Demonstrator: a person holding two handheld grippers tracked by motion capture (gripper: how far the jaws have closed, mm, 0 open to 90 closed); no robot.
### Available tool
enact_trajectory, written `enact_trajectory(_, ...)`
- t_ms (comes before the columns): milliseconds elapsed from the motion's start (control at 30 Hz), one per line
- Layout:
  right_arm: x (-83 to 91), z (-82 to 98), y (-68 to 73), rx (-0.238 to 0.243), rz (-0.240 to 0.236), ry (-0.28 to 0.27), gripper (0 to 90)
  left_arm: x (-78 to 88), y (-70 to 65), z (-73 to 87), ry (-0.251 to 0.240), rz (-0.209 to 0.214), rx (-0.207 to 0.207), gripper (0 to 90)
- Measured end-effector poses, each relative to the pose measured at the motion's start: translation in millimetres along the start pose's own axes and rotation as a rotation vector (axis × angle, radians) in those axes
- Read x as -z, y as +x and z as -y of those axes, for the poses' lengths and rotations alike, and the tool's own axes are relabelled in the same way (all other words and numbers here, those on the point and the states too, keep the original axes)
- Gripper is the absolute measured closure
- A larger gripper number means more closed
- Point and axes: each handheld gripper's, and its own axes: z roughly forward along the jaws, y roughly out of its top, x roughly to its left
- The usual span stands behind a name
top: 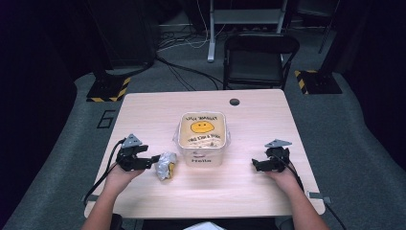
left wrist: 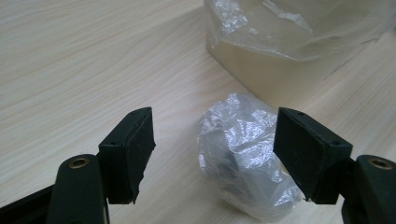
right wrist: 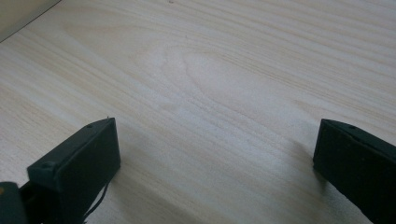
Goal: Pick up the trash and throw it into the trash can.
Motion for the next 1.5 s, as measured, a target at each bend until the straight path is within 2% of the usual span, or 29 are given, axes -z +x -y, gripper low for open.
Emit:
enact_trajectory(233, 0.1, 0.0, 0.0, 0.0, 0.0, 0.001, 0.0, -5.6, -4.5, 0.6, -0.002, 0.025, -0.012, 26.9)
enact_trajectory(400, 0.0, 0.0, 0.0, 0.0, 0.0, 0.001, 0.0, -11.8, -11.1, -0.6, 0.009, 0.029, -0.046, 25.8)
enact_trajectory(567, 0.0, 0.0, 0.0, 0.0, 0.0, 0.001, 0.0, -20.1, -16.1, 0.2, 0.028, 0.043, -0.05, 24.9)
enact_trajectory(633, 0.0, 0.0, 0.0, 0.0, 0.0, 0.0, 0.0, -22.8, -16.9, 0.7, 0.044, 0.042, -0.063, 23.9)
enact_trajectory(900, 0.0, 0.0, 0.0, 0.0, 0.0, 0.001, 0.0, -32.2, -19.5, 3.6, 0.054, 0.044, -0.066, 17.9)
enact_trajectory(933, 0.0, 0.0, 0.0, 0.0, 0.0, 0.0, 0.0, -33.1, -19.4, 3.7, 0.062, 0.043, -0.077, 17.5)
enact_trajectory(1067, 0.0, 0.0, 0.0, 0.0, 0.0, 0.0, 0.0, -38.1, -19.9, 5.5, 0.08, 0.031, -0.084, 15.6)
enact_trajectory(1300, 0.3, 0.0, 0.2, -0.002, 0.0, 0.003, 0.0, -44.6, -17.6, 9.0, 0.1, 0.028, -0.085, 14.5)
enact_trajectory(1500, 0.3, 0.0, 0.2, -0.002, 0.0, 0.004, 0.0, -49.1, -16.2, 12.0, 0.11, 0.048, -0.073, 14.9)
